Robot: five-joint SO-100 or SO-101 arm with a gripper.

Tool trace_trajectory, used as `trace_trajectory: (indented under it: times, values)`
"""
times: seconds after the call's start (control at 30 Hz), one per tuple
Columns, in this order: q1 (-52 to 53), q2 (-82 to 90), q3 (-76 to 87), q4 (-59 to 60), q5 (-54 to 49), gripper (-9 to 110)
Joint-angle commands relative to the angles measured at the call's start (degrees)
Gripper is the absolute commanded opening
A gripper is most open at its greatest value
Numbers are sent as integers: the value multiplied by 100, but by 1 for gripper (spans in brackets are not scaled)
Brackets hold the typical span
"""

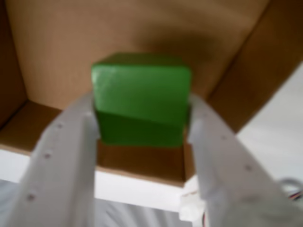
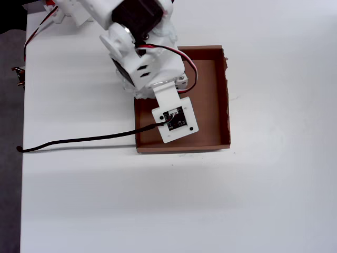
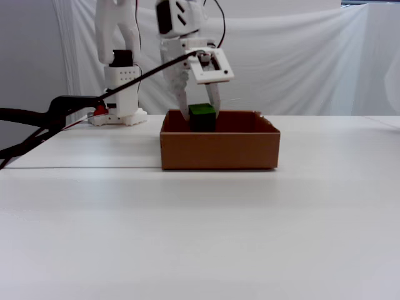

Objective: Grasp a green cube and put it in a box.

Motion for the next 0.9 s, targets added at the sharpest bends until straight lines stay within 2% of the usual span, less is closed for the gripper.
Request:
trace_trajectory:
  times: [0.0,0.87]
  values:
    - [-132,-132,-457,-114,79,14]
    - [-334,-826,-554,-431,202,14]
